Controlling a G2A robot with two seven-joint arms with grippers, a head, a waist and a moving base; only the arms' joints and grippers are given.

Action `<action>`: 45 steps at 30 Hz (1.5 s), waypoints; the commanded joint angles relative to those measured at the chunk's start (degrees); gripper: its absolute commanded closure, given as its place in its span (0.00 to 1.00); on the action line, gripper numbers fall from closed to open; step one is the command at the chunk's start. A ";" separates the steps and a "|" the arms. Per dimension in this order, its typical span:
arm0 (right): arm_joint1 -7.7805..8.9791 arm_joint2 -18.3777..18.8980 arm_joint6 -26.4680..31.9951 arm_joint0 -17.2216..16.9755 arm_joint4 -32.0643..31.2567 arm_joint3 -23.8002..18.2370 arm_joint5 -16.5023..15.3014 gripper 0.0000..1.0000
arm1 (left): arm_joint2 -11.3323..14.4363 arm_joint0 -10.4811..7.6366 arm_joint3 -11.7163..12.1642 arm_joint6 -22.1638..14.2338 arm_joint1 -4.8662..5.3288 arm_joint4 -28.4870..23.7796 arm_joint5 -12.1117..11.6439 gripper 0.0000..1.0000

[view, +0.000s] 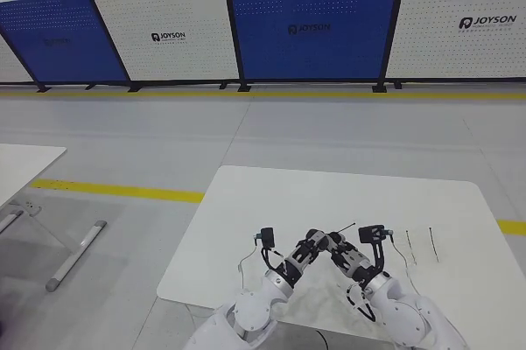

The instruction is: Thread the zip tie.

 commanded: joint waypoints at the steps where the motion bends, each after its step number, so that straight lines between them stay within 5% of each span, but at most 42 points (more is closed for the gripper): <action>1: -0.03 -0.28 0.19 0.17 -0.09 0.15 0.11 1.00 | -0.08 0.17 -0.32 -0.18 0.04 0.16 -0.23 1.00; 18: -0.05 -0.44 0.81 0.69 1.37 1.07 0.42 1.00 | -0.32 0.85 -1.72 0.21 0.16 1.51 -0.66 1.00; 19: -0.01 -0.19 0.75 0.61 1.62 1.01 0.39 0.97 | -0.30 0.81 -1.58 0.37 0.14 1.54 -0.59 1.00; 20: 0.04 0.06 0.77 0.53 1.74 0.94 0.38 0.74 | -0.29 0.77 -1.40 0.51 0.12 1.52 -0.52 1.00; 23: 0.21 0.76 0.59 0.11 1.58 0.54 0.33 0.70 | -0.21 0.65 -0.96 0.71 0.06 1.42 -0.46 1.00; 34: 0.47 1.51 -0.40 -0.80 0.84 -0.53 0.17 0.84 | 0.09 0.48 -0.23 1.02 -0.06 1.53 -0.42 1.00; 45: 0.59 1.46 -0.82 -0.86 -0.49 -1.10 0.24 0.79 | 0.44 0.27 0.45 1.15 -0.17 2.07 0.47 1.00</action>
